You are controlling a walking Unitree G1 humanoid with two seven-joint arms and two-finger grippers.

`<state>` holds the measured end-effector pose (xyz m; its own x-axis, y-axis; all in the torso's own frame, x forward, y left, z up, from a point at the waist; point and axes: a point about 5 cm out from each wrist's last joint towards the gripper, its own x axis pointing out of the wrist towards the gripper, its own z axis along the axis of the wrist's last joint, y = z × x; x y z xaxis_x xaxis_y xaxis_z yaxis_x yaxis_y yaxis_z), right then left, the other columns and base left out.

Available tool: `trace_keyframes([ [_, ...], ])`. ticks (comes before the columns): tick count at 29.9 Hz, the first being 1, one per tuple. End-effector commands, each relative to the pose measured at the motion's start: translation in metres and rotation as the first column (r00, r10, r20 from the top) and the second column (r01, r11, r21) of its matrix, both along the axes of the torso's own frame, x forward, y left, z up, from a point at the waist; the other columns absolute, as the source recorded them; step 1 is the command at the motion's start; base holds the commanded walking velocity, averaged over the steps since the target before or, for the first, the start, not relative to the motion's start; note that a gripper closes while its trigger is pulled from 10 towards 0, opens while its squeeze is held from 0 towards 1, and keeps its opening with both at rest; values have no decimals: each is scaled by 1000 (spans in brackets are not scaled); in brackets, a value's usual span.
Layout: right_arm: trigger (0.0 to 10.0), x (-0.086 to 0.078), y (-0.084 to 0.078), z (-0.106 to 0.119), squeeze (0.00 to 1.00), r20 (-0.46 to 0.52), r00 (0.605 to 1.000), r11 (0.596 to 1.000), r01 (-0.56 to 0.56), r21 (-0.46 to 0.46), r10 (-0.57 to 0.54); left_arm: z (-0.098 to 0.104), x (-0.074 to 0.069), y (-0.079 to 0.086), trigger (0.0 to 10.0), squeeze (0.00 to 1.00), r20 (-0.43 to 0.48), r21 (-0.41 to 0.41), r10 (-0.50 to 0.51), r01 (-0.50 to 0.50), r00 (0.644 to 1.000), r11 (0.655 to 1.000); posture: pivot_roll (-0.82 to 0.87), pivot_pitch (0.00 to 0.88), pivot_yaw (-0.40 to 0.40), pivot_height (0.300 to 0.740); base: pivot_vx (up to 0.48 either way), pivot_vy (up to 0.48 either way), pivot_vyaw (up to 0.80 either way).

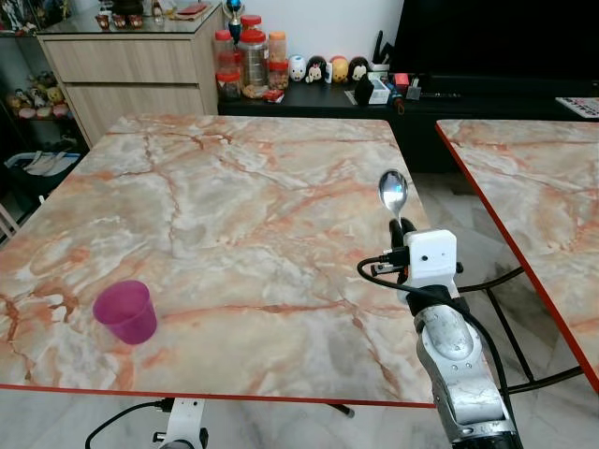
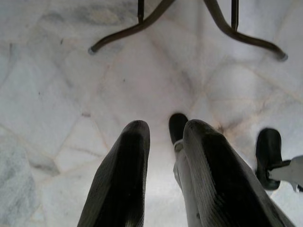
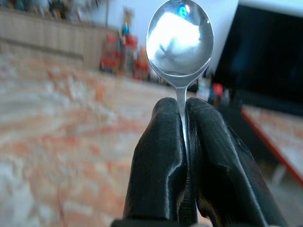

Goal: Setting the table

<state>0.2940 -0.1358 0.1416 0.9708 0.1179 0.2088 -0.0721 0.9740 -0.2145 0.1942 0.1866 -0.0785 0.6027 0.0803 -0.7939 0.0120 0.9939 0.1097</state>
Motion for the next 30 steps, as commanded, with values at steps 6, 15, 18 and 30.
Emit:
trace_keyframes([
  [6,10000,-1,17,4,0,116,990,991,-65,-119,79,3,6,-4,10000,0,38,-2,8,-8,999,1000,-56,0,-16,725,0,0,0],
  [15,10000,-1,20,-4,0,108,991,992,-69,-104,80,3,5,-2,10000,0,44,13,9,-10,999,1000,-55,0,-17,725,0,-42,0],
  [18,10000,-1,18,-5,0,110,992,994,-57,-96,67,3,4,-2,10000,0,45,13,12,-13,999,1000,-56,0,-16,725,0,-389,0],
  [30,10000,1,15,-1,0,130,990,995,-44,-93,56,4,7,-4,10000,0,53,10,15,-16,998,1000,-56,0,-22,725,0,-392,0],
])
